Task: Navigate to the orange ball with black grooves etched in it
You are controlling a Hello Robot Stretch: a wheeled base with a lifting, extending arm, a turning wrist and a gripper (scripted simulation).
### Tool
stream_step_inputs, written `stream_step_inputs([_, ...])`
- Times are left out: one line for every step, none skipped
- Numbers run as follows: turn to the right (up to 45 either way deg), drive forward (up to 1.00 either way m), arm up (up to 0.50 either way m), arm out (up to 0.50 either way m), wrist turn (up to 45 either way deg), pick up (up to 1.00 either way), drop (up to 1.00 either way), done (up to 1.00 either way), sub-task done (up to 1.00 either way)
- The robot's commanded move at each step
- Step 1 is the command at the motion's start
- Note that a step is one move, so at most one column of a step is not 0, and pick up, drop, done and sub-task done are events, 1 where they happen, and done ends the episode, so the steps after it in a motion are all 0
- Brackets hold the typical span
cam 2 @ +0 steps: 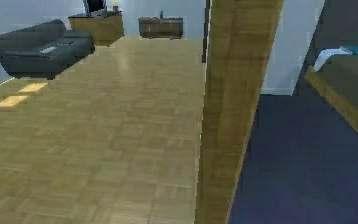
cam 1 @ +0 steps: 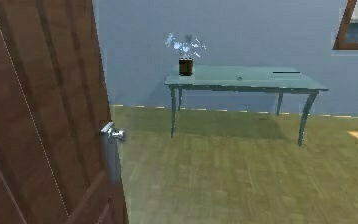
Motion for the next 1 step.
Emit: stream_step_inputs([45.0,0.0,0.0,0.0,0.0,0.0,0.0,0.0,0.0])
